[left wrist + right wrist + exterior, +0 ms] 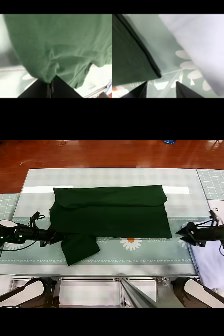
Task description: Fold the shirts.
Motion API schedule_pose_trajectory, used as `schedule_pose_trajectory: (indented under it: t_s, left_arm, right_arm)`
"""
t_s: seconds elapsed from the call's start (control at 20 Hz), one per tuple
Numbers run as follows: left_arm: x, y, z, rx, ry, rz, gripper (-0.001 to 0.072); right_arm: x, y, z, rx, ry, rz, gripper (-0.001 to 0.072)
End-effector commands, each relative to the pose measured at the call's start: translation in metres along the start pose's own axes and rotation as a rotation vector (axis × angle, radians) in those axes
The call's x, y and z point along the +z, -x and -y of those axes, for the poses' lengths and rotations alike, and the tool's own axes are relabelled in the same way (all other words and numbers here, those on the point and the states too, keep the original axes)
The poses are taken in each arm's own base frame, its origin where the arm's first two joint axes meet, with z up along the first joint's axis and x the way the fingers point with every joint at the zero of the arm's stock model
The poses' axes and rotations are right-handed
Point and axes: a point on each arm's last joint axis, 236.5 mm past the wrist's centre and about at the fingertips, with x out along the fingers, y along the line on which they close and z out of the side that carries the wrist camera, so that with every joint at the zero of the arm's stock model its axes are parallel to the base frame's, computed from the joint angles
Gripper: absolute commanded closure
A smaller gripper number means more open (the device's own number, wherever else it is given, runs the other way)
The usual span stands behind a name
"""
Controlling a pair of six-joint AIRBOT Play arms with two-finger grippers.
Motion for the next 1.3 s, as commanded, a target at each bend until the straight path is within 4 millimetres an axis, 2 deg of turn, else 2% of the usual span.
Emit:
schedule_pose_trajectory:
  t_s: [0.0, 0.1, 0.25, 0.3, 0.4, 0.45, 0.55, 0.65, 0.75, 0.9, 1.0, 1.1, 1.25]
  left_arm:
    - [0.0, 0.002, 0.005, -0.012, -0.009, -0.006, 0.0689]
    - [0.0, 0.002, 0.005, -0.012, -0.009, -0.006, 0.0689]
    - [0.001, 0.002, 0.007, -0.019, -0.005, -0.004, 0.0689]
    - [0.002, 0.003, 0.009, -0.028, -0.003, 0.0, 0.0689]
    - [0.008, 0.009, 0.015, -0.035, -0.02, 0.008, 0.0689]
    - [0.013, 0.015, 0.022, -0.041, -0.041, 0.014, 0.069]
    - [0.03, 0.033, 0.04, -0.055, -0.098, 0.044, 0.0689]
    - [0.054, 0.055, 0.062, -0.061, -0.161, 0.107, 0.0689]
    - [0.086, 0.078, 0.08, -0.062, -0.16, 0.198, 0.0689]
    - [0.137, 0.097, 0.105, -0.07, -0.167, 0.264, 0.0689]
    - [0.169, 0.094, 0.121, -0.079, -0.163, 0.266, 0.0689]
    - [0.199, 0.083, 0.135, -0.088, -0.15, 0.257, 0.0689]
    - [0.239, 0.061, 0.152, -0.101, -0.131, 0.247, 0.069]
  right_arm:
    - [-0.013, -0.025, -0.009, 0.002, 0.02, -0.049, 0.03]
    - [-0.003, -0.037, -0.024, 0.044, 0.009, -0.024, 0.03]
    - [0.01, -0.055, -0.035, 0.067, -0.015, 0.013, 0.0311]
    - [0.013, -0.058, -0.039, 0.07, -0.01, 0.016, 0.0362]
    - [0.022, -0.053, -0.053, 0.08, 0.077, 0.03, 0.0661]
    - [0.026, -0.046, -0.061, 0.09, 0.133, 0.032, 0.0689]
    - [0.036, -0.027, -0.077, 0.092, 0.222, 0.025, 0.069]
    - [0.053, -0.006, -0.097, 0.105, 0.283, 0.061, 0.069]
    - [0.082, 0.017, -0.12, 0.123, 0.324, 0.148, 0.069]
    - [0.117, 0.041, -0.167, 0.23, 0.348, 0.22, 0.069]
    - [0.136, 0.035, -0.185, 0.236, 0.372, 0.221, 0.069]
    - [0.159, 0.021, -0.197, 0.238, 0.366, 0.228, 0.069]
    - [0.187, -0.001, -0.2, 0.248, 0.311, 0.219, 0.069]
